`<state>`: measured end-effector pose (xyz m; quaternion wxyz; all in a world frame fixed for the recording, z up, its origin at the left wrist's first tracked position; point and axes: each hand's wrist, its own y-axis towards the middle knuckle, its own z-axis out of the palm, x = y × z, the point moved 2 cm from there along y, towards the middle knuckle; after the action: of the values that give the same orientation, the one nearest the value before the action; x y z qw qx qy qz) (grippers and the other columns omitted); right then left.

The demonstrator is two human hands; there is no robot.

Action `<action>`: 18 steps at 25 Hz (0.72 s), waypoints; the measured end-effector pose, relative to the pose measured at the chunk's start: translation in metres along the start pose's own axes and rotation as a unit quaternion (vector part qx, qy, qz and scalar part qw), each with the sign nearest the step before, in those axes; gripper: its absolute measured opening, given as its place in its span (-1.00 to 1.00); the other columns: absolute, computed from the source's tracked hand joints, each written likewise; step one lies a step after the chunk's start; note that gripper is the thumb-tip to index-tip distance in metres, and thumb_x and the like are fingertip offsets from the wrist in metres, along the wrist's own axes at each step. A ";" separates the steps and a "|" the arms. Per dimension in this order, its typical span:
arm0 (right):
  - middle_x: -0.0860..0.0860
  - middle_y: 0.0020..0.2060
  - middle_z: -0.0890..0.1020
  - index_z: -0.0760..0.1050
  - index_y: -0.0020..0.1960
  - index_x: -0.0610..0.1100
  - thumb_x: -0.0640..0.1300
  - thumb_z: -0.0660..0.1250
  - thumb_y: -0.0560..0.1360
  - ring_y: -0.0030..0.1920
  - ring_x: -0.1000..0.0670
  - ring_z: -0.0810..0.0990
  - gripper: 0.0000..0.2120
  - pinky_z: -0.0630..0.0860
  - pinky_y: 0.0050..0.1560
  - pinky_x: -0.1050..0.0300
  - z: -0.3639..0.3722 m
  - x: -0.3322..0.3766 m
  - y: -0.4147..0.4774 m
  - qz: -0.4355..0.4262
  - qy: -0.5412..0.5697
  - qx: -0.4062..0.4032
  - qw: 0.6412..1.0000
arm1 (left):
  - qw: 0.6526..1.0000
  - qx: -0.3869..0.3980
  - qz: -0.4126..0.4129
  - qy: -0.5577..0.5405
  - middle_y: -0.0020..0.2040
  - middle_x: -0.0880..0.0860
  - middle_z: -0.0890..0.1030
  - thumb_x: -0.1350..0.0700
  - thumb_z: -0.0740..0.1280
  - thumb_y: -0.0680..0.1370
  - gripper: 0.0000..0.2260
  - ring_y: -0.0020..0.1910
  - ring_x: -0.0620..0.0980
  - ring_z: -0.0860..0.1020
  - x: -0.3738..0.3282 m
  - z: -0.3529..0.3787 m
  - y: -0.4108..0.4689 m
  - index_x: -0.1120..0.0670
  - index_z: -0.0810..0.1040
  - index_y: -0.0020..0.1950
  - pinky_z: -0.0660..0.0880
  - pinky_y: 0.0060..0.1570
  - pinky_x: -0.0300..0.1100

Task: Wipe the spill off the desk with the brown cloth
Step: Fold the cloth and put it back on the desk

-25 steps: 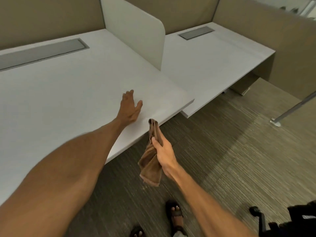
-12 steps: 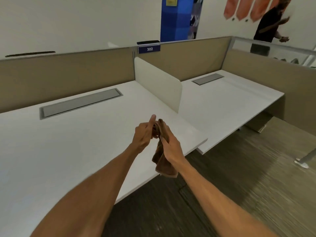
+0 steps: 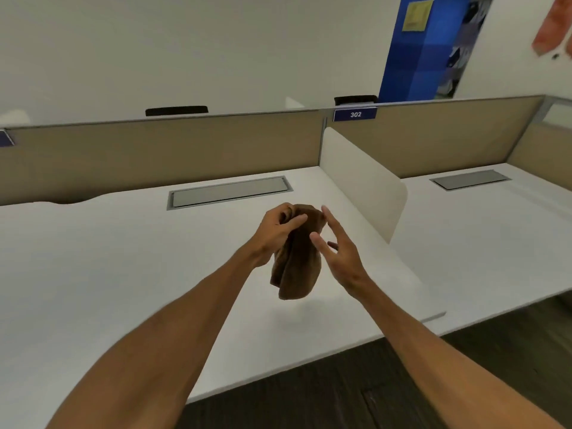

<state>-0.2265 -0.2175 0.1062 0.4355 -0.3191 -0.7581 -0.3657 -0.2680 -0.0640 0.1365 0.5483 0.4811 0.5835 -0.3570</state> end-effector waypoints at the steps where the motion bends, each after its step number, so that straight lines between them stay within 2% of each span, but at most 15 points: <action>1: 0.12 0.52 0.23 0.11 0.49 0.24 0.08 0.28 0.54 0.48 0.02 0.26 -0.42 0.34 0.40 -0.03 -0.011 0.000 0.013 0.007 0.012 -0.005 1.000 | 1.000 0.007 0.003 0.010 0.02 0.05 0.60 0.08 0.30 0.58 -0.79 0.03 0.03 0.56 -0.004 -0.007 0.004 0.14 0.52 0.16 0.51 -0.07 -0.25; 3: 0.07 0.53 0.23 0.11 0.51 0.21 0.04 0.35 0.52 0.47 0.03 0.26 -0.34 0.33 0.39 -0.11 -0.032 -0.002 0.042 0.025 -0.001 0.037 0.999 | 0.999 0.023 0.014 0.023 0.01 0.04 0.60 0.10 0.28 0.59 -0.80 0.02 -0.03 0.56 -0.015 -0.017 0.010 0.15 0.51 0.18 0.49 -0.06 -0.28; 5: 0.04 0.48 0.30 0.12 0.52 0.18 -0.02 0.42 0.48 0.39 0.07 0.31 -0.27 0.33 0.34 -0.05 -0.044 0.000 0.068 0.027 -0.022 0.120 0.992 | 0.999 0.032 0.022 0.033 0.02 0.06 0.60 0.11 0.26 0.60 -0.80 0.02 -0.04 0.56 -0.024 -0.025 0.017 0.15 0.52 0.18 0.48 -0.03 -0.27; 6: 0.03 0.41 0.40 0.18 0.50 0.13 -0.06 0.44 0.46 0.32 0.07 0.40 -0.29 0.36 0.29 0.00 -0.049 0.003 0.081 0.026 -0.022 0.156 0.987 | 0.998 0.032 0.022 0.040 0.05 0.08 0.60 0.11 0.26 0.61 -0.80 0.05 -0.02 0.55 -0.026 -0.029 0.021 0.15 0.52 0.19 0.48 0.00 -0.25; 8: -0.02 0.12 0.64 0.41 0.36 -0.02 -0.16 0.46 0.45 0.08 0.02 0.61 -0.49 0.49 0.14 0.11 -0.056 0.008 0.103 0.024 -0.006 0.201 0.979 | 0.998 0.019 0.018 0.056 0.10 0.13 0.60 0.10 0.26 0.61 -0.78 0.10 0.03 0.55 -0.028 -0.033 0.029 0.16 0.52 0.20 0.51 0.07 -0.19; 9: -0.04 -0.03 0.68 0.51 0.23 -0.09 -0.19 0.47 0.44 -0.04 -0.01 0.65 -0.63 0.55 0.01 0.18 -0.058 0.010 0.112 0.017 -0.016 0.211 0.977 | 0.998 0.001 0.015 0.063 0.10 0.13 0.60 0.10 0.27 0.60 -0.78 0.11 0.04 0.56 -0.027 -0.035 0.032 0.16 0.52 0.20 0.52 0.09 -0.16; 11: -0.05 -0.16 0.67 0.59 0.03 -0.17 -0.18 0.48 0.42 -0.15 0.00 0.64 -0.79 0.56 -0.17 0.28 -0.060 0.013 0.128 -0.011 -0.062 0.211 0.976 | 0.995 -0.048 0.011 0.087 0.05 0.10 0.61 0.12 0.27 0.60 -0.81 0.08 0.03 0.57 -0.025 -0.040 0.039 0.15 0.54 0.16 0.53 0.09 -0.16; 15: -0.01 -0.16 0.65 0.63 -0.01 -0.16 -0.16 0.49 0.42 -0.14 0.04 0.59 -0.83 0.51 -0.10 0.27 -0.060 0.017 0.158 -0.101 -0.175 0.189 0.961 | 0.965 -0.119 0.065 0.226 -0.04 0.05 0.62 0.16 0.32 0.57 -0.85 -0.03 0.00 0.57 -0.014 -0.048 0.052 0.11 0.57 0.12 0.52 -0.01 -0.22; 18: -0.03 -0.13 0.64 0.63 0.00 -0.16 -0.23 0.48 0.42 -0.11 0.01 0.57 -0.84 0.52 -0.03 0.17 -0.060 0.012 0.173 -0.110 -0.203 0.175 0.957 | 0.931 -0.091 0.096 0.340 -0.16 0.06 0.59 0.21 0.34 0.55 -0.87 -0.20 0.02 0.52 -0.007 -0.045 0.066 0.14 0.55 0.08 0.45 -0.19 -0.31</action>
<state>-0.0673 -0.1738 0.1854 0.2788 -0.2203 -0.9129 -0.2008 -0.2189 -0.0037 0.1567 0.3906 0.5752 0.7159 -0.0634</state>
